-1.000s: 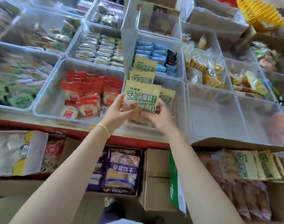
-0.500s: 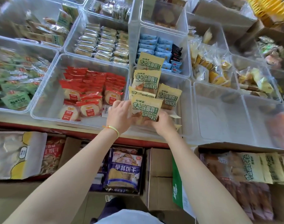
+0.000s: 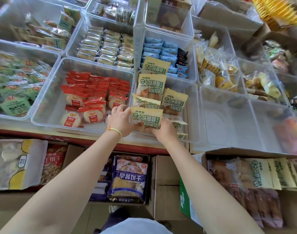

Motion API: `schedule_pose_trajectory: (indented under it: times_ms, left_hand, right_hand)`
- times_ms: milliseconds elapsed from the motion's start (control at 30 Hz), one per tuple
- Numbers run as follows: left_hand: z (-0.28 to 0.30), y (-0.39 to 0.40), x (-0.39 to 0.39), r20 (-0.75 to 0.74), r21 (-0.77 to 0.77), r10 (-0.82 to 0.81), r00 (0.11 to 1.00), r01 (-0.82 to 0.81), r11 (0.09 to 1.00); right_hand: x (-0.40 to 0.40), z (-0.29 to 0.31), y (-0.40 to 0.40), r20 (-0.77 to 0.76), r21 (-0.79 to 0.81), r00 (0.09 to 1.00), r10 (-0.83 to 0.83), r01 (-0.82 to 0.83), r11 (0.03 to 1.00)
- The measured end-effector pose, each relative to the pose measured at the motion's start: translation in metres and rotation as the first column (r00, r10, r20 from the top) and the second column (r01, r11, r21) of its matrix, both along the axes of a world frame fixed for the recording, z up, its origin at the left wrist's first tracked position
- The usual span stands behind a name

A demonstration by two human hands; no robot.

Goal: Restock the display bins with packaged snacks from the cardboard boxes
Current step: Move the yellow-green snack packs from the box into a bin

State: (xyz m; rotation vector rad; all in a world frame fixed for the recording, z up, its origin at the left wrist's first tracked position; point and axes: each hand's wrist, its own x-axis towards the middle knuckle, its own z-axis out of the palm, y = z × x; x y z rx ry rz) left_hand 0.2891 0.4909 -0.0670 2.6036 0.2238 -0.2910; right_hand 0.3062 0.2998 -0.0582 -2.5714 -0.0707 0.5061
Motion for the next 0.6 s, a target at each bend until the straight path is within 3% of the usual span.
schedule_pose_trajectory:
  times_ms: [133,267,433,600]
  left_hand:
    - [-0.001,0.007,0.003,-0.081,-0.062,-0.042,0.996,0.037,0.997]
    - [-0.006,0.007,0.001,-0.069,-0.137,-0.036,0.997,0.026,0.99]
    - [-0.008,0.001,0.003,-0.038,-0.182,0.01,0.999,-0.016,0.983]
    - [-0.002,0.0,0.007,-0.077,-0.125,0.009,0.997,-0.019,0.992]
  right_hand:
    - [0.01,0.028,-0.006,-0.143,0.205,0.99,0.007,0.022,0.979]
    - [0.035,0.049,-0.013,-0.082,0.45,0.939,-0.334,0.334,0.828]
    - [0.058,0.039,0.008,-0.189,0.4,0.963,-0.191,0.253,0.881]
    - [0.077,0.028,0.012,-0.139,0.305,0.932,-0.334,0.361,0.881]
